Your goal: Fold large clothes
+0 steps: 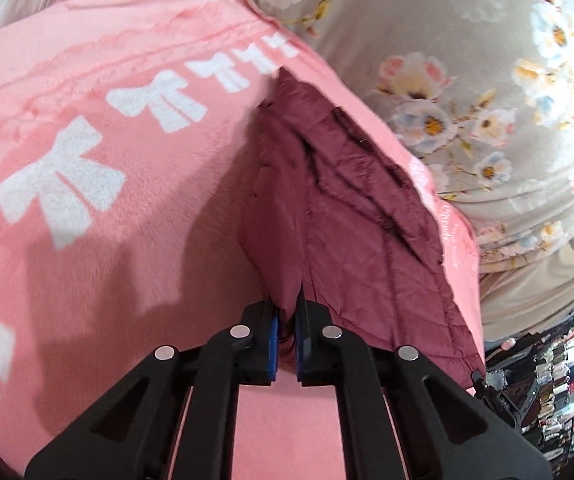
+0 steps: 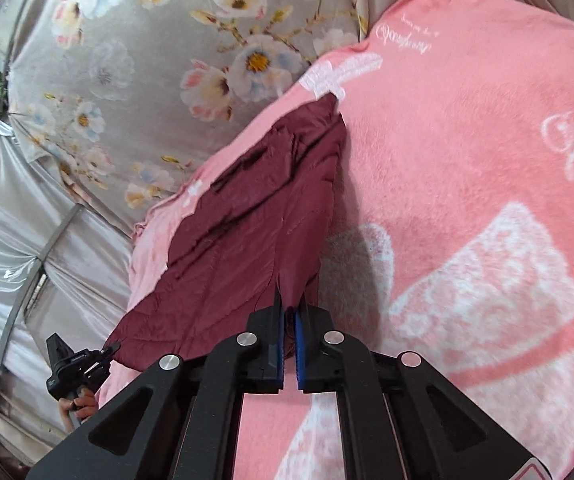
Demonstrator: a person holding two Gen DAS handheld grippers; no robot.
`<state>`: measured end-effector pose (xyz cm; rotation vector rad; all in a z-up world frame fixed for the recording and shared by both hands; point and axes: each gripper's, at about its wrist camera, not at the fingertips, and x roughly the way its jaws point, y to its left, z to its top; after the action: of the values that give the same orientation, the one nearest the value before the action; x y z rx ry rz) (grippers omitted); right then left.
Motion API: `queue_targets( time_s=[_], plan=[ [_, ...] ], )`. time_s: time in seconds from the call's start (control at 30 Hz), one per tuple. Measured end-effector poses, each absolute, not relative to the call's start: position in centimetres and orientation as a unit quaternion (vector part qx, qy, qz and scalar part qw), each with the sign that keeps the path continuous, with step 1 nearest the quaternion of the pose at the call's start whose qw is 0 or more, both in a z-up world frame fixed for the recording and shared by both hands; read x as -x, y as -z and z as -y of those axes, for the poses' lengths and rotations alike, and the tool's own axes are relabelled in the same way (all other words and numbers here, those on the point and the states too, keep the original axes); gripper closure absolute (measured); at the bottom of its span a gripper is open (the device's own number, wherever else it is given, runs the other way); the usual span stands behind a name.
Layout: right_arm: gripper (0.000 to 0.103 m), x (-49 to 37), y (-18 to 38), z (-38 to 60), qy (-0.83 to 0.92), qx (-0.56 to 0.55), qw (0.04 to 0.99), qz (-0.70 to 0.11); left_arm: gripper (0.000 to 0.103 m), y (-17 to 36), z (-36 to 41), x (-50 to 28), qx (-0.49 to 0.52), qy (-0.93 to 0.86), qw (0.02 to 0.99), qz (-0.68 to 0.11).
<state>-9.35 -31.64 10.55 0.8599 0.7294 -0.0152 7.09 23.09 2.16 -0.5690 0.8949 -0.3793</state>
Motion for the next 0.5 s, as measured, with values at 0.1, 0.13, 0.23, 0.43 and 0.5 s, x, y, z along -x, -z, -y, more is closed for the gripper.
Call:
queue_targets(
  time_s=[0.1, 0.13, 0.23, 0.43, 0.5],
  plan=[
    [0.099, 12.2, -12.2, 31.7, 0.008, -0.400, 0.856, -0.327, 0.099, -3.7, -23.8, -4.0, 0.281, 0.197, 0.845, -0.410],
    [0.099, 13.1, -12.9, 31.7, 0.009, -0.395, 0.862, -0.319, 0.099, -4.2, -24.1, -2.9, 0.286, 0.202, 0.845, -0.404],
    [0.099, 16.6, -15.9, 31.2, 0.004, -0.371, 0.886, -0.278, 0.100, -5.9, -25.0, 0.0, 0.295, 0.214, 0.848, -0.386],
    [0.100, 21.8, -23.3, 30.4, -0.011, -0.325, 0.928, -0.183, 0.100, -12.8, -26.1, 7.3, 0.286, 0.247, 0.874, -0.305],
    [0.100, 22.1, -25.4, 30.4, -0.011, -0.315, 0.937, -0.154, 0.100, -15.3, -26.0, 8.9, 0.272, 0.252, 0.888, -0.271]
  ],
)
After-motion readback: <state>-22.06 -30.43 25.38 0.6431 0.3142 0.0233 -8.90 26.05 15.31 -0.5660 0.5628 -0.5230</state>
